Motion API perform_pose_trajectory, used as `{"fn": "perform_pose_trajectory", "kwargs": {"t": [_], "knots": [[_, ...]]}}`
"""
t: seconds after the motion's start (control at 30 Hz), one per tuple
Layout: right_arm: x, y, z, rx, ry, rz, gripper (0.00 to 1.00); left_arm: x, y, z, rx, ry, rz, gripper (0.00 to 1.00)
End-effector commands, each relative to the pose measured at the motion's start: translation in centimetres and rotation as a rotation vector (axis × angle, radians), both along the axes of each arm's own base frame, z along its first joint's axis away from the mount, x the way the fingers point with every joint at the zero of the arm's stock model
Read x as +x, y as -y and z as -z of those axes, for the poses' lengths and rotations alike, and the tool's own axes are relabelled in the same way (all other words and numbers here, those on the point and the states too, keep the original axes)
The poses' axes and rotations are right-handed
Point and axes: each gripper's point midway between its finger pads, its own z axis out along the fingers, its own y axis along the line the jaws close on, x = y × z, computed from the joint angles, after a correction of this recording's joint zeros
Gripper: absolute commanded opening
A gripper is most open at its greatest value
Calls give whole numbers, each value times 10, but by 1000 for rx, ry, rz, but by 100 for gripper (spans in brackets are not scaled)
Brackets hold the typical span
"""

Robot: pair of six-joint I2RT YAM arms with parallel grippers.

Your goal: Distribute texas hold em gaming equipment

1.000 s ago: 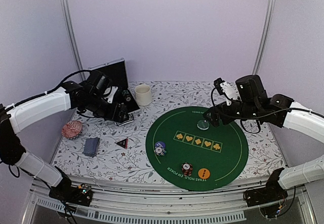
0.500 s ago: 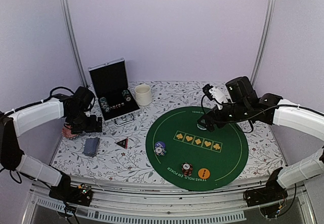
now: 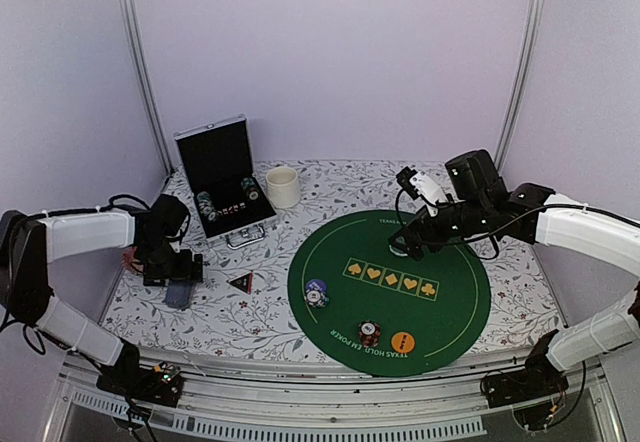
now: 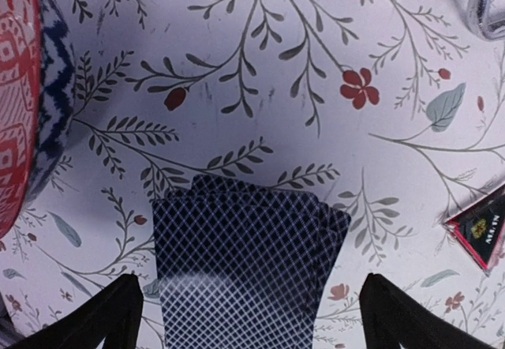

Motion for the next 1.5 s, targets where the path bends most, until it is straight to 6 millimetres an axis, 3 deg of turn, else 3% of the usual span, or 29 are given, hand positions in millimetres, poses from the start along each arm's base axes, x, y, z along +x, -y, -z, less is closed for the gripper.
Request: {"fn": "perform_pose_trajectory", "kwargs": {"t": [0.0,0.37,0.63,0.97,1.2,1.37,1.47], "knots": [[1,-2,3,4,1,-26,99,1,2,13,-32,-12,7,98],[0,-5,-3,11,13,-49,99,-4,4,31,-61,-67,20,98],[1,-4,-10,12,25,-44,99,-6,23,33,-124,-79,85,81],[2,-5,-15,13,30,-42,99,-13,42,36,-159,-95,160,80],[3,-5,-19,19,35,-41,99,-20,62,43,-211,-123,239,67],[3,-5,-22,24,39,-40,99,-26,75,45,-224,-133,289,74],[4,-6,-23,25,42,-43,99,-35,74,56,-191,-184,290,79]]}}
